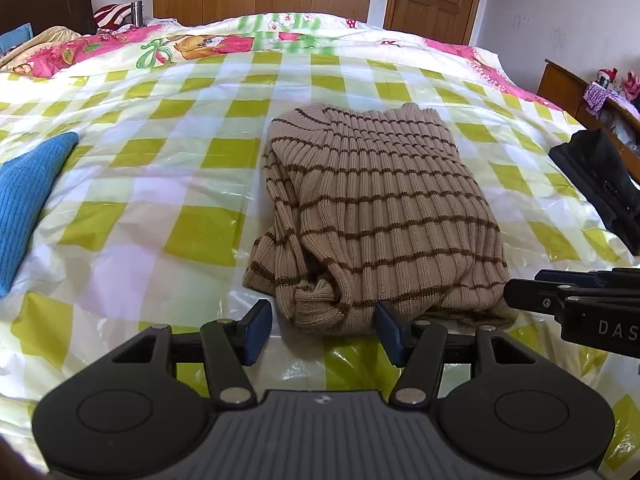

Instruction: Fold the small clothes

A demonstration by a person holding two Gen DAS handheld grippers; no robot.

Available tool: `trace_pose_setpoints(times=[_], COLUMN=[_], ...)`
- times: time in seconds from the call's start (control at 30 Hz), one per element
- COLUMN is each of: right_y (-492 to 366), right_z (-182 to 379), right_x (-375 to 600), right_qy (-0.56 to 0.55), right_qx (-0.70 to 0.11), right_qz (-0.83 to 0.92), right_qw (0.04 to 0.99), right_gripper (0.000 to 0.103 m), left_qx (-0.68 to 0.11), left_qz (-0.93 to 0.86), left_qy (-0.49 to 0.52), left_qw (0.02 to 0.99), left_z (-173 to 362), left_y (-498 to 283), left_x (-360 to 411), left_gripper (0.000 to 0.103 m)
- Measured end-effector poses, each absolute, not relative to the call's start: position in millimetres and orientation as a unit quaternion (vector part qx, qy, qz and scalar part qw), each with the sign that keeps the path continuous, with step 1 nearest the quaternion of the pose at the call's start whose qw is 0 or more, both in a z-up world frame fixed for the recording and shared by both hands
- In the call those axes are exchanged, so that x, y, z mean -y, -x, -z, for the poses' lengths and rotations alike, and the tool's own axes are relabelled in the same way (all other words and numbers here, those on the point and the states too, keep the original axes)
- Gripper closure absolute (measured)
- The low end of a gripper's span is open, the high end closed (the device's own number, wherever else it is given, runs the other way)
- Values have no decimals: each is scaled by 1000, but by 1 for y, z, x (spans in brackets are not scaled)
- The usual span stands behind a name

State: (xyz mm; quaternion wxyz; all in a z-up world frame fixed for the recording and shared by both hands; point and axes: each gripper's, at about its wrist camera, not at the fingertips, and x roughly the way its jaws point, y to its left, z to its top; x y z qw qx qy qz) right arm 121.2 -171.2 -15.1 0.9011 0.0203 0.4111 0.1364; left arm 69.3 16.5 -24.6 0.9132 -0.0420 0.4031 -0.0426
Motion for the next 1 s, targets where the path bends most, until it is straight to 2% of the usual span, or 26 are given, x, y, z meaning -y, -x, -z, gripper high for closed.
trace_pose_setpoints(times=[0.27,0.3,0.4,0.43,1.0], right_y=[-121,-120,-117,-115,-95], right_z=[16,16,15,15,18], right_x=[173,174,176,177,172], right_qy=[-21,-23,-31,-35,-50], right_qx=[-415,-415,-413,-413,-416], right_qz=[-132,-131,-127,-127,-128], right_qw=[900,900,901,901,899], right_gripper=[68,68,68,68,68], left_qx=[-382,-376,-370,-372,-387], left_qz=[41,41,38,34,30], left_qy=[41,41,38,34,13], left_qw=[922,925,927,927,921], left_z=[15,12,7,7,10], left_y=[-63,-61,-57,-56,-47], left_x=[-16,-16,-13,-12,2], left_gripper=[33,30,12,10,2])
